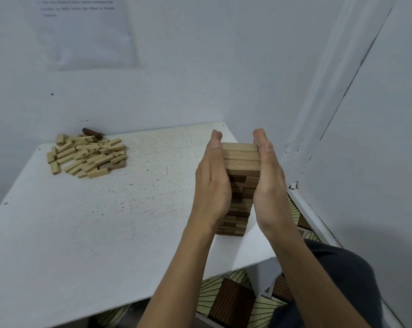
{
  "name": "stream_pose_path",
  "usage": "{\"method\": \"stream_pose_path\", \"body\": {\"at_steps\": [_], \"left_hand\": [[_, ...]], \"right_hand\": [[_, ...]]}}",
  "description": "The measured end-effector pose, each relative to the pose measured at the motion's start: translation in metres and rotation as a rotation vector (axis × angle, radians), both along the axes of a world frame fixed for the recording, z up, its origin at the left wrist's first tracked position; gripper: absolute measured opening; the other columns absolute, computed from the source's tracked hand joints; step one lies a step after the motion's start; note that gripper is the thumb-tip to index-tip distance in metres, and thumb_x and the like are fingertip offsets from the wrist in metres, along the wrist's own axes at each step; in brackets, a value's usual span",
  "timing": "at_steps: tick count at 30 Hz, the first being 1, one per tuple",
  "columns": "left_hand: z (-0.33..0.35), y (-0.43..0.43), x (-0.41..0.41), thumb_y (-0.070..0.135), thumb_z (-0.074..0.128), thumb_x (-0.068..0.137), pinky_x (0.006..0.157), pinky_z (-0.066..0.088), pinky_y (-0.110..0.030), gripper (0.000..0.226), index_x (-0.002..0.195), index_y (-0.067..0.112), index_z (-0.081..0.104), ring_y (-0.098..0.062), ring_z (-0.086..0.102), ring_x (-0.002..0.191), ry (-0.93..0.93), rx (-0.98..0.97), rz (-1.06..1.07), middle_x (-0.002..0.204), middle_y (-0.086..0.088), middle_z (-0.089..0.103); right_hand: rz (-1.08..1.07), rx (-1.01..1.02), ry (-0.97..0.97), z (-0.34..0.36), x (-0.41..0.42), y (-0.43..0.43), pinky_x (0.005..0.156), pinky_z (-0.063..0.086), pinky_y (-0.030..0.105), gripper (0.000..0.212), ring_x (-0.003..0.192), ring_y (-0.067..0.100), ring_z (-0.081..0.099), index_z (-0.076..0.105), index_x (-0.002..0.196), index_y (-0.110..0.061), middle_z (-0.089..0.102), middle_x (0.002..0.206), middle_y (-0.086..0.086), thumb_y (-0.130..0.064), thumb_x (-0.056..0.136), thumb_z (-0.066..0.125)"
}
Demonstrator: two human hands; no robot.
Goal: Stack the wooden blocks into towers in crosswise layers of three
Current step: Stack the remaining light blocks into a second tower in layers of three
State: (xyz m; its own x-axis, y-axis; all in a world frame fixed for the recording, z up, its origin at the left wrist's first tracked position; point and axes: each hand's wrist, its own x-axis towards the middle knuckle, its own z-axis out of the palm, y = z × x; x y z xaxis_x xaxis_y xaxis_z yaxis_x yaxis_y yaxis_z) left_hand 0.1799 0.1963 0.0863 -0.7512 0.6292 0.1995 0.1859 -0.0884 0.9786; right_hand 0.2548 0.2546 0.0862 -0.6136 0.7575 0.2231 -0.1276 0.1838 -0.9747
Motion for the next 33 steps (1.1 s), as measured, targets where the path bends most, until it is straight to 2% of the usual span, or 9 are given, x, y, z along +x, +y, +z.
{"method": "stream_pose_path", "body": {"at_steps": [4, 8, 11, 14, 17, 20, 24, 30, 33], "left_hand": [[0.000, 0.002, 0.001, 0.048, 0.017, 0.104, 0.092, 0.022, 0.009, 0.057, 0.151, 0.024, 0.040, 0.035, 0.031, 0.113, 0.013, 0.004, 0.011, 0.153, 0.017, 0.040], [-0.001, 0.002, 0.002, 0.049, 0.017, 0.104, 0.098, 0.027, 0.005, 0.057, 0.150, 0.025, 0.040, 0.019, 0.035, 0.126, 0.006, 0.017, 0.018, 0.151, 0.016, 0.043], [0.000, 0.000, 0.001, 0.057, 0.017, 0.099, 0.101, 0.027, 0.003, 0.064, 0.152, 0.028, 0.035, 0.015, 0.033, 0.131, 0.017, 0.025, -0.015, 0.152, 0.018, 0.041], [0.001, -0.008, -0.006, 0.064, 0.028, 0.094, 0.098, 0.028, 0.001, 0.068, 0.155, 0.032, 0.027, 0.019, 0.034, 0.130, 0.054, 0.052, -0.076, 0.151, 0.020, 0.041], [0.000, -0.021, -0.026, 0.058, 0.063, 0.085, 0.113, 0.030, -0.022, 0.084, 0.155, 0.035, 0.023, 0.008, 0.036, 0.137, 0.122, 0.051, -0.190, 0.149, 0.018, 0.045], [-0.001, -0.029, -0.051, 0.044, 0.082, 0.067, 0.120, 0.026, -0.042, 0.108, 0.155, 0.039, 0.021, -0.003, 0.040, 0.139, 0.182, -0.043, -0.359, 0.148, 0.012, 0.048], [0.004, -0.030, -0.070, 0.038, 0.087, 0.061, 0.120, 0.028, -0.044, 0.117, 0.155, 0.042, 0.017, -0.006, 0.045, 0.137, 0.207, -0.104, -0.425, 0.146, 0.008, 0.052], [0.008, -0.025, -0.074, 0.034, 0.088, 0.063, 0.119, 0.031, -0.041, 0.114, 0.155, 0.040, 0.020, -0.008, 0.050, 0.132, 0.260, -0.153, -0.449, 0.138, 0.005, 0.058], [0.007, -0.023, -0.073, 0.035, 0.087, 0.065, 0.118, 0.033, -0.043, 0.111, 0.155, 0.038, 0.022, -0.011, 0.052, 0.130, 0.274, -0.150, -0.435, 0.134, 0.006, 0.060]], "right_hand": [[0.002, 0.011, 0.000, 0.000, 0.000, -0.001, 0.099, 0.022, -0.007, 0.057, 0.139, -0.015, 0.024, 0.028, 0.154, -0.036, 0.029, 0.156, -0.025, -0.054, 0.100, 0.019], [-0.003, 0.020, 0.005, 0.000, 0.000, -0.002, 0.099, 0.023, -0.006, 0.054, 0.139, -0.014, 0.024, 0.027, 0.154, -0.037, 0.029, 0.157, -0.024, -0.052, 0.103, 0.019], [0.008, 0.030, 0.033, 0.000, -0.001, -0.001, 0.108, 0.025, 0.006, 0.056, 0.139, -0.014, 0.025, 0.027, 0.154, -0.036, 0.029, 0.157, -0.024, -0.056, 0.102, 0.022], [0.038, 0.078, 0.061, 0.001, 0.004, 0.008, 0.107, 0.031, 0.008, 0.067, 0.138, -0.013, 0.030, 0.024, 0.155, -0.035, 0.033, 0.156, -0.020, -0.059, 0.093, 0.037], [0.158, 0.166, -0.003, 0.002, 0.017, 0.029, 0.111, 0.033, 0.021, 0.084, 0.139, -0.007, 0.034, 0.021, 0.154, -0.039, 0.040, 0.153, -0.017, -0.056, 0.084, 0.063], [0.289, 0.228, -0.087, 0.002, 0.027, 0.052, 0.118, 0.028, 0.031, 0.101, 0.140, 0.000, 0.036, 0.021, 0.152, -0.044, 0.047, 0.148, -0.015, -0.048, 0.070, 0.079], [0.346, 0.257, -0.158, 0.006, 0.029, 0.066, 0.119, 0.030, 0.040, 0.109, 0.137, 0.004, 0.043, 0.021, 0.150, -0.049, 0.051, 0.144, -0.015, -0.044, 0.062, 0.085], [0.379, 0.258, -0.151, 0.006, 0.024, 0.068, 0.117, 0.034, 0.044, 0.102, 0.130, 0.014, 0.052, 0.025, 0.153, -0.035, 0.060, 0.133, -0.004, -0.021, 0.071, 0.084], [0.373, 0.260, -0.145, 0.006, 0.023, 0.066, 0.117, 0.034, 0.045, 0.098, 0.129, 0.015, 0.054, 0.028, 0.152, -0.032, 0.063, 0.128, -0.004, -0.018, 0.072, 0.082]]}}
